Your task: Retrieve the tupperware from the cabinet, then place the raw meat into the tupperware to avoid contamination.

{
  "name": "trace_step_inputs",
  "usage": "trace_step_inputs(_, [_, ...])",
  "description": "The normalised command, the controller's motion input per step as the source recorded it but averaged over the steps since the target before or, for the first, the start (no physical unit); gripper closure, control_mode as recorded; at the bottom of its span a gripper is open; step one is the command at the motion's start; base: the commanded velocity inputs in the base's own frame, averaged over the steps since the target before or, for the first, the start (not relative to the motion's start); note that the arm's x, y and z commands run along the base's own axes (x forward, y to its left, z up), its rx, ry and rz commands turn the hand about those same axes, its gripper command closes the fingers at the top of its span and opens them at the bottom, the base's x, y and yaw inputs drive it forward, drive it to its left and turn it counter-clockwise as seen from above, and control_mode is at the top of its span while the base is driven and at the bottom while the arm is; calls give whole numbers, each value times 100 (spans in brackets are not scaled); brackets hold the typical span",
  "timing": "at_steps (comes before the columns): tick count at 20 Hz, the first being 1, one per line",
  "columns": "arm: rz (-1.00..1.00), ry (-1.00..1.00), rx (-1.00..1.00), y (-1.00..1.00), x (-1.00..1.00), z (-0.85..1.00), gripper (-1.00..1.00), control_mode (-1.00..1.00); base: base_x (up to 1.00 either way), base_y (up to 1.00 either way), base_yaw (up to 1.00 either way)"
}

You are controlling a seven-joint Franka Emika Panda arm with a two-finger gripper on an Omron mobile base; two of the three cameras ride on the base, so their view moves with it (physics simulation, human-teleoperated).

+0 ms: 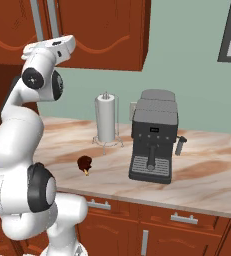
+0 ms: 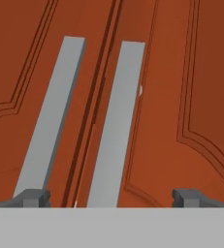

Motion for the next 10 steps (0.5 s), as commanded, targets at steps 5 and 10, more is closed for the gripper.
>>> trace_step_inputs(5, [0, 0, 0, 2, 27, 0, -100, -100, 0, 0, 0])
trace_step_inputs(10, [0, 0, 0, 4, 26, -2, -100, -100, 0, 0, 0])
